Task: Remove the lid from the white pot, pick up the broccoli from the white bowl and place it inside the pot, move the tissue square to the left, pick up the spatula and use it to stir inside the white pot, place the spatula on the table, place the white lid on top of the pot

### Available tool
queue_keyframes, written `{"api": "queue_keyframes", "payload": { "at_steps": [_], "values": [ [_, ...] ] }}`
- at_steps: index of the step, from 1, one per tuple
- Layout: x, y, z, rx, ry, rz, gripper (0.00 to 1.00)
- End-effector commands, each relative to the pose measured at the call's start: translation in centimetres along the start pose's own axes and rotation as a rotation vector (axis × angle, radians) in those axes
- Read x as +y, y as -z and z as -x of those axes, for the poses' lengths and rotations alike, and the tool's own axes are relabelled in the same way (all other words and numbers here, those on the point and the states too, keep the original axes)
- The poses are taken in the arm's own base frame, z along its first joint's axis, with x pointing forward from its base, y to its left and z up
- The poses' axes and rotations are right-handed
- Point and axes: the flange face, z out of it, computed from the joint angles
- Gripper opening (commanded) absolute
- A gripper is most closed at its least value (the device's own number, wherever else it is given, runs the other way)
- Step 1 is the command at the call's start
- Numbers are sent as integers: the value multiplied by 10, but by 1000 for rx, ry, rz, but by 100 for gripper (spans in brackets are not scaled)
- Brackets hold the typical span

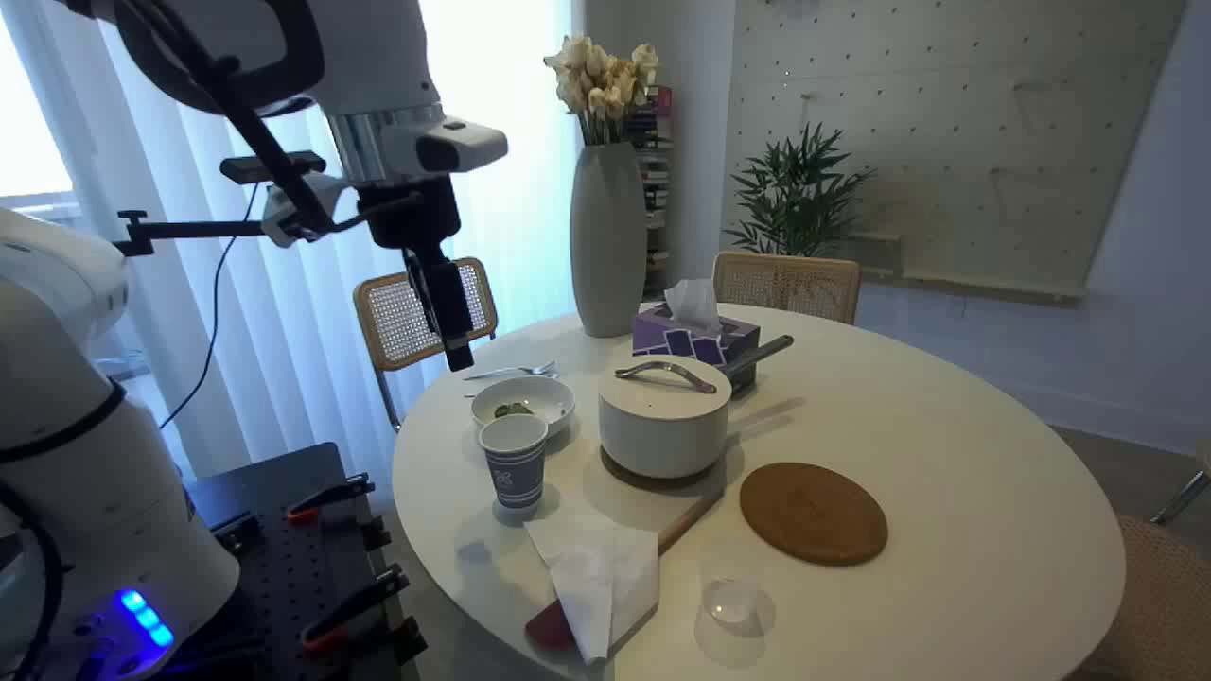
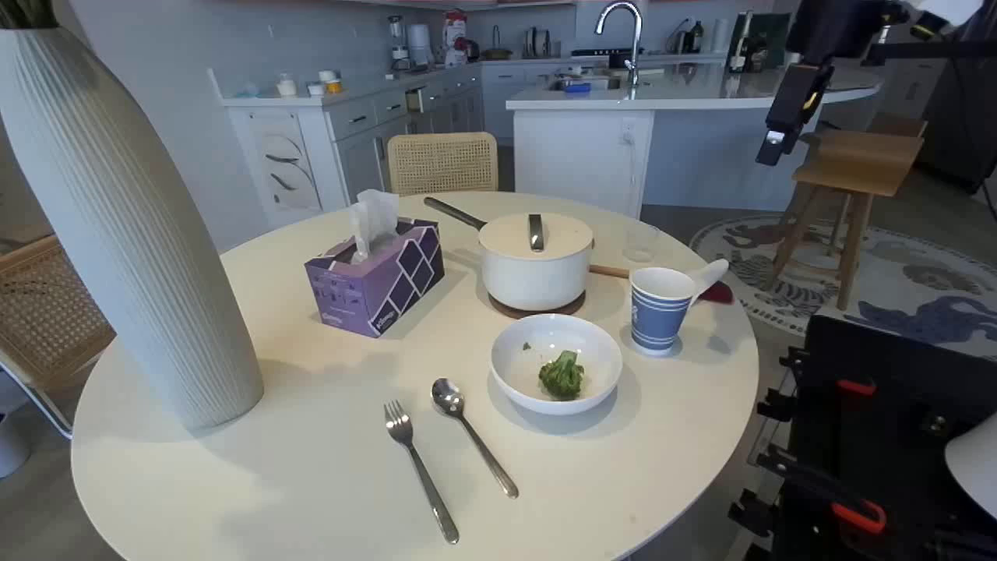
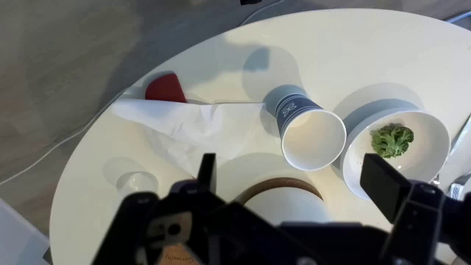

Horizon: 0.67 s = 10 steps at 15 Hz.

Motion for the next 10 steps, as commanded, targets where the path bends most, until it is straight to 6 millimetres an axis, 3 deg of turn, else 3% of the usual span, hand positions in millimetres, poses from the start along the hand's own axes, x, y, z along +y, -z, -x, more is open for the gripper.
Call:
{"api": "queue_keyframes", "payload": {
  "at_steps": [1,5,10],
  "values": [
    [-1,-2,1,-8,0,-2,100],
    [-1,-8,2,-24,1,-5,100],
    [6,-10,-27,70,-67,18,100]
  ]
}}
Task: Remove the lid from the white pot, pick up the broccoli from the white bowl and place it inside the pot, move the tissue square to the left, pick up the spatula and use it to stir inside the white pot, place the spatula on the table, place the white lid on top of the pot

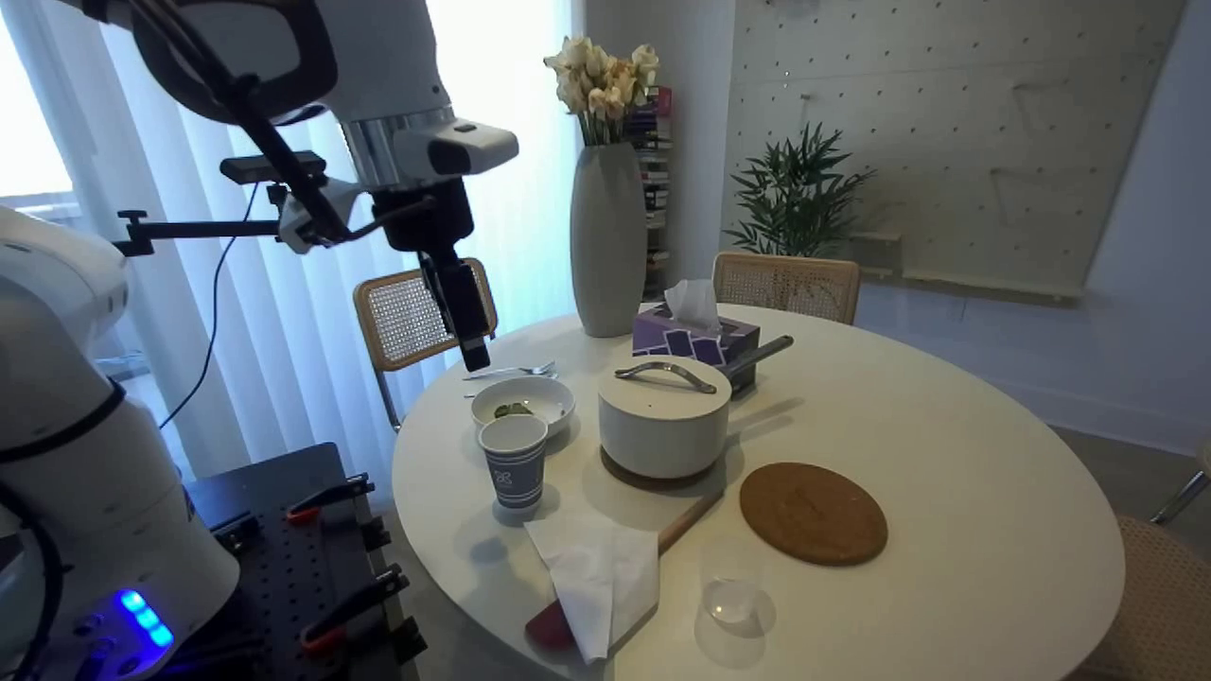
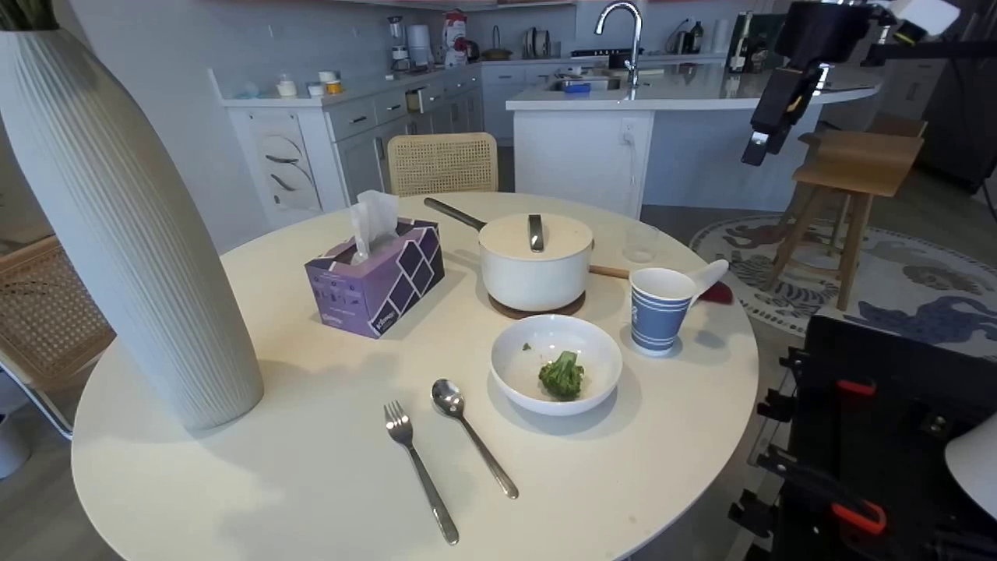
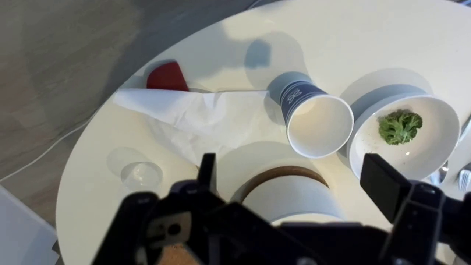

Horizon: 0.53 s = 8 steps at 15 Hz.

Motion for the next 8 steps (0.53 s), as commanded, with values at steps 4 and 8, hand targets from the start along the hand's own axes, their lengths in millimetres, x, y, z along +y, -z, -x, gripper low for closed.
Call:
{"api": "queue_keyframes", "payload": {
  "at_steps": [4,8],
  "values": [
    [10,-27,-48,104,-168,7,100],
    [5,-61,-85,133,-286,2,100]
  ]
}}
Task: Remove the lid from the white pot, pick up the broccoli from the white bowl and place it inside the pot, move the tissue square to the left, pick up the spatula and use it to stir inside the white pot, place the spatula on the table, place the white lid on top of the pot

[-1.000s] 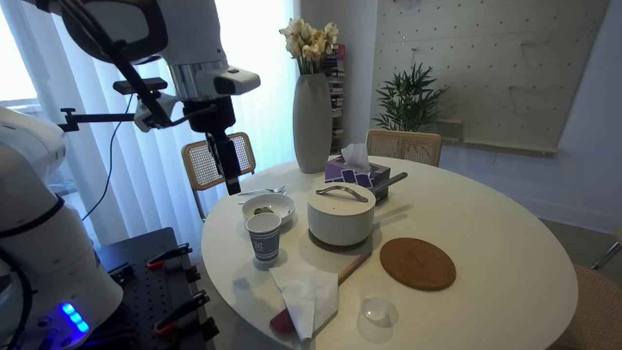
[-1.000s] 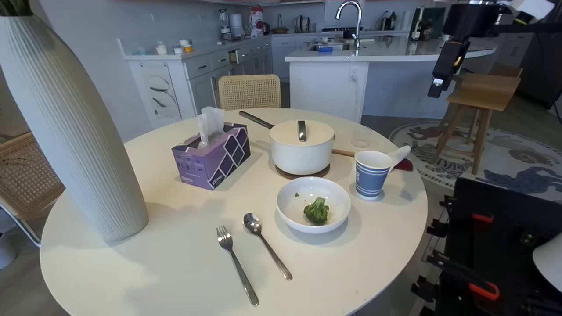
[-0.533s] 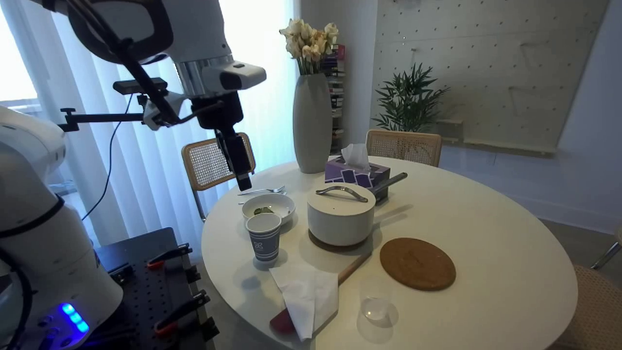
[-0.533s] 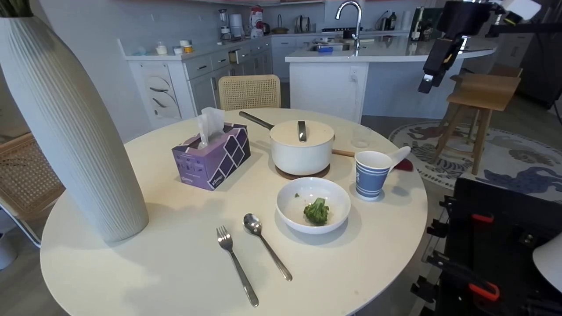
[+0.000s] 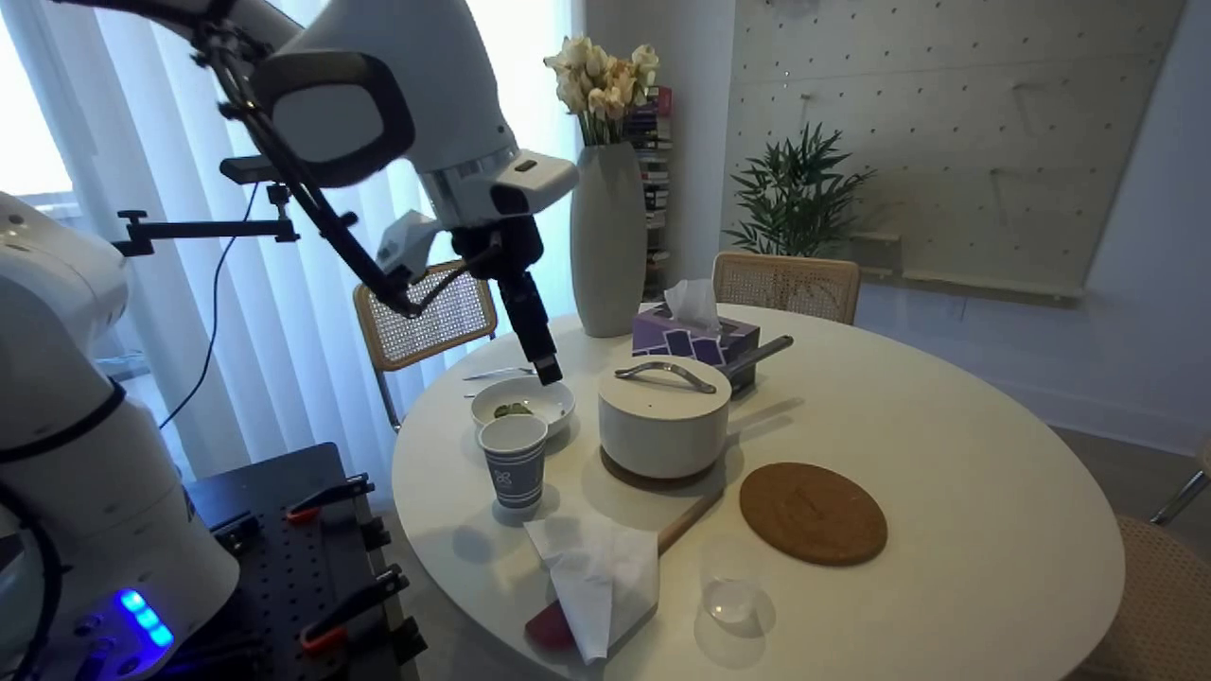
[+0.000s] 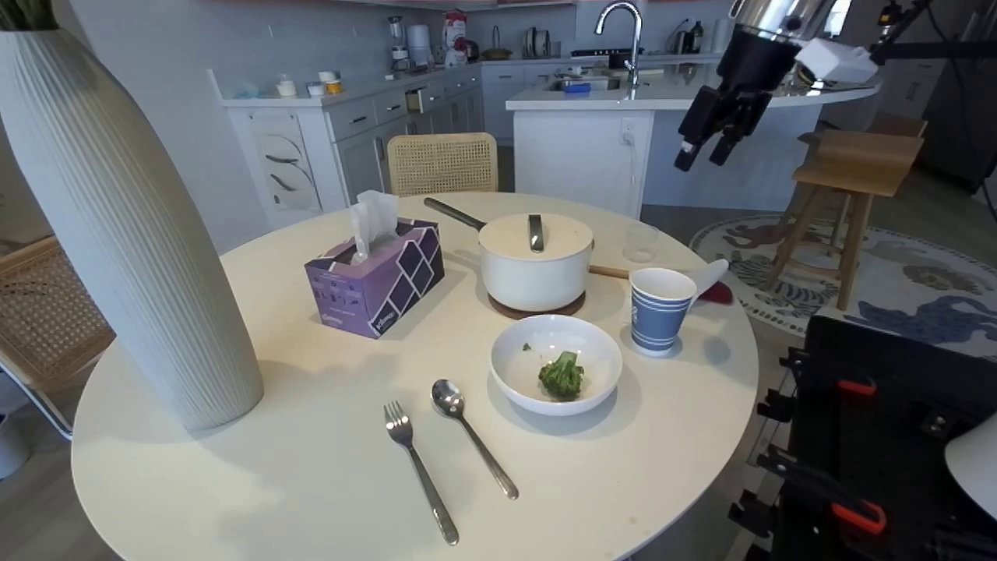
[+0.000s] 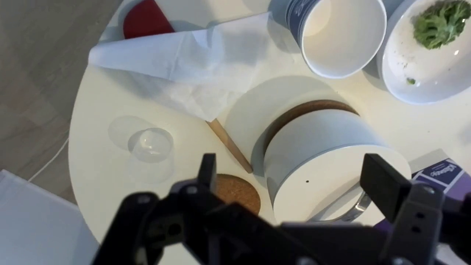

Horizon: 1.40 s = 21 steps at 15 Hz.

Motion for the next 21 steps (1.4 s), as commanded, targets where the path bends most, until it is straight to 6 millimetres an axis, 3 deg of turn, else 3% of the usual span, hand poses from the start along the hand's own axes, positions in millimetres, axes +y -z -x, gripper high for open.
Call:
{"api": "queue_keyframes", "payload": {
  "at_steps": [1,7,16,21],
  "values": [
    [-19,-35,-38,5,-88,9,100],
    [-54,-78,-96,1,-139,20,100],
    [-76,-124,-184,-82,-260,-34,100],
    [-106,-148,-210,-153,-295,-47,100]
  ]
}}
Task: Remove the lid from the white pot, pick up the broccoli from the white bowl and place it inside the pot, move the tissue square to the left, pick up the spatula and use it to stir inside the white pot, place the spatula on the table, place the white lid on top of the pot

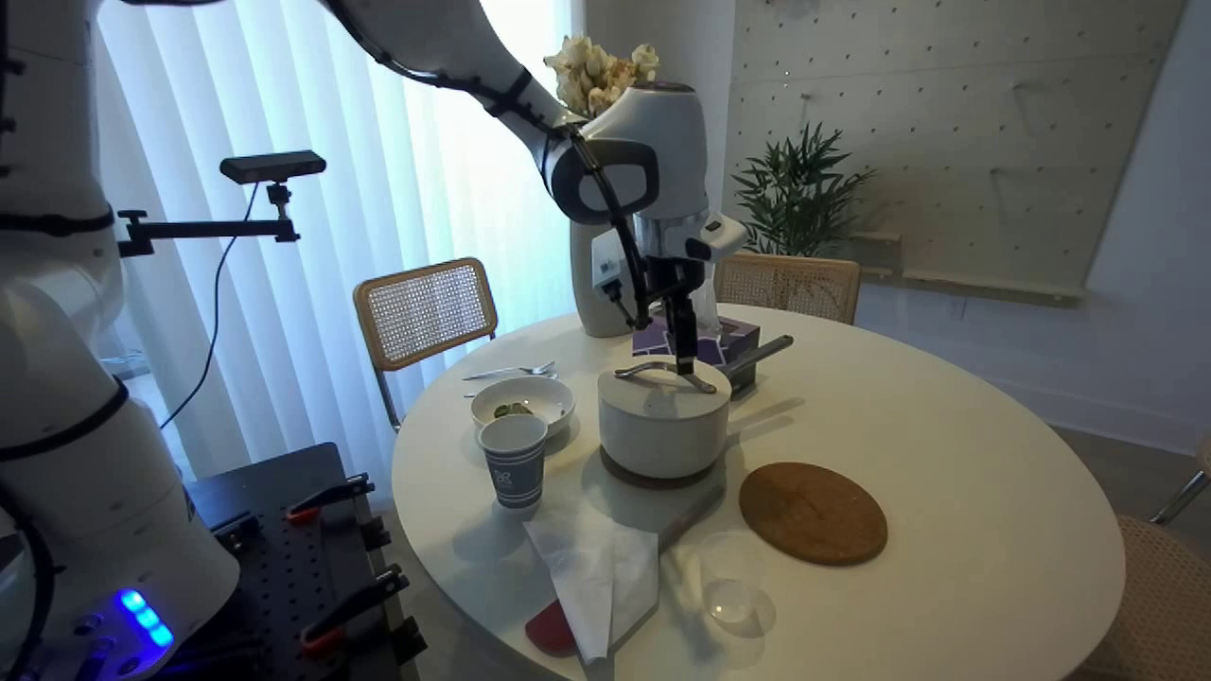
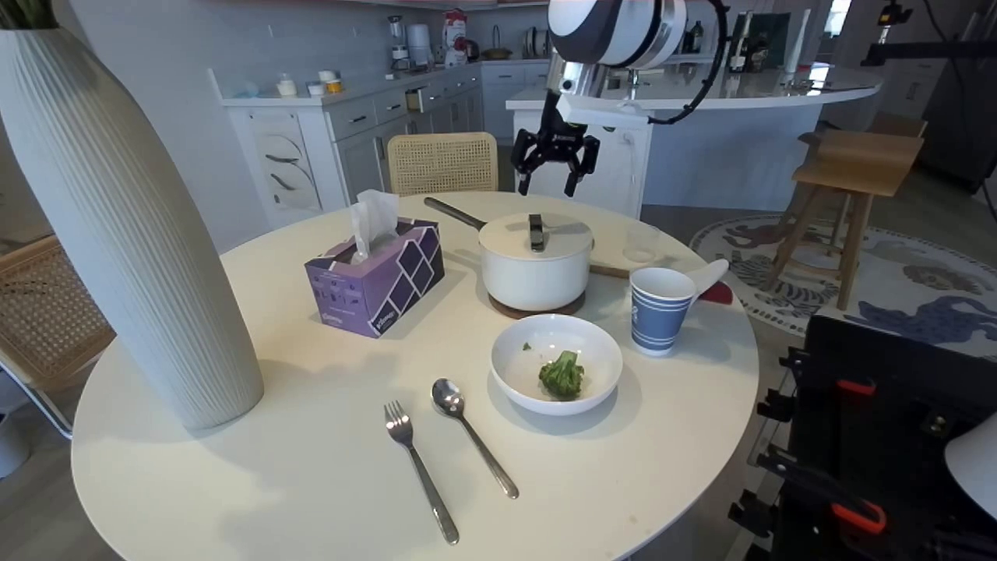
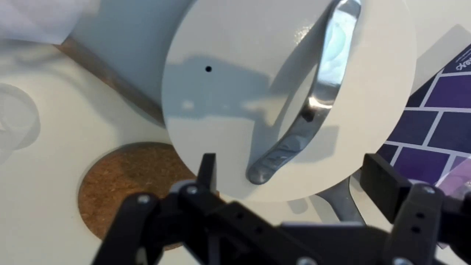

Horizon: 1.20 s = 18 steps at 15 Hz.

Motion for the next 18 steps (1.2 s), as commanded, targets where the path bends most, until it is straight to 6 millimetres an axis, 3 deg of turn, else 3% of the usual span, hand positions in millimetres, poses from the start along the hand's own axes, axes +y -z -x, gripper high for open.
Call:
{"api": "queue_keyframes", "payload": {
  "at_steps": [1,6,11,12,18],
  "values": [
    [-29,-18,-14,-70,-38,-8,100],
    [-54,-51,-13,-126,-66,22,100],
    [-58,-67,-17,-140,-121,69,100],
    [-58,-66,-19,-139,-128,72,78],
    [-56,-55,-27,-192,-148,173,35]
  ]
}}
